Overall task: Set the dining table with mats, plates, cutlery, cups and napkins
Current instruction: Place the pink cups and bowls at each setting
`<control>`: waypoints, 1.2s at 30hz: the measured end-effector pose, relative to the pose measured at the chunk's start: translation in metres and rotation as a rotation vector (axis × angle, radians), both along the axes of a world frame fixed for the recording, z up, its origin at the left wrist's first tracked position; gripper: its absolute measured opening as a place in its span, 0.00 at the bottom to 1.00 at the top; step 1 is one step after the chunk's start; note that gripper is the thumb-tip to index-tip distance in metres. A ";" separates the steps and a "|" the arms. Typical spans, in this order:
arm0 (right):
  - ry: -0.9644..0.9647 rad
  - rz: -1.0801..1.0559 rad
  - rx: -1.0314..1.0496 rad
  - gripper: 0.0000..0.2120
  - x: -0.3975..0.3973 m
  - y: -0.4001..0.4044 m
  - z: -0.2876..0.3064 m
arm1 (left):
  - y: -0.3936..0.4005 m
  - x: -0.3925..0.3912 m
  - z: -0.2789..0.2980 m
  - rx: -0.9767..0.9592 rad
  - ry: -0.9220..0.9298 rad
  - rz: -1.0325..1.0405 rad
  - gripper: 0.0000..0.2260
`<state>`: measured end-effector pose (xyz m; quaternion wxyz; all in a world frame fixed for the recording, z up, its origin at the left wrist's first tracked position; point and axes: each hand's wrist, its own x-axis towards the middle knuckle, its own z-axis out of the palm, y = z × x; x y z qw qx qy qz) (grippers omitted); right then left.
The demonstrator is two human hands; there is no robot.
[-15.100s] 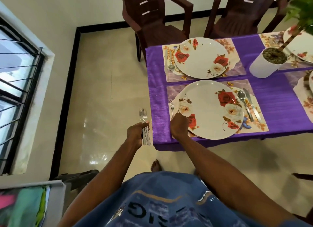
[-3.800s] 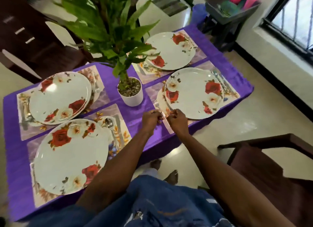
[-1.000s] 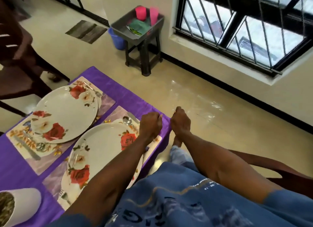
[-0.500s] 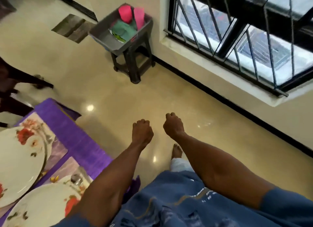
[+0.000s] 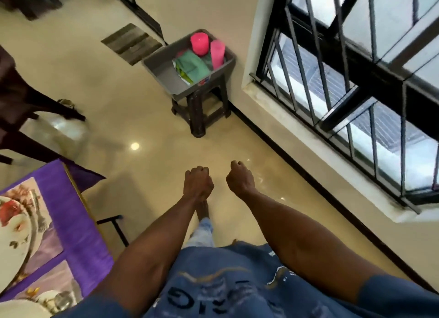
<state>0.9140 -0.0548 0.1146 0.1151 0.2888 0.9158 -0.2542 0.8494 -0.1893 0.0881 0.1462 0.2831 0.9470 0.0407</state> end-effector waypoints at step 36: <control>0.012 -0.430 -0.245 0.14 -0.597 0.122 -0.042 | 0.088 -0.642 0.000 -0.025 -0.254 -0.148 0.10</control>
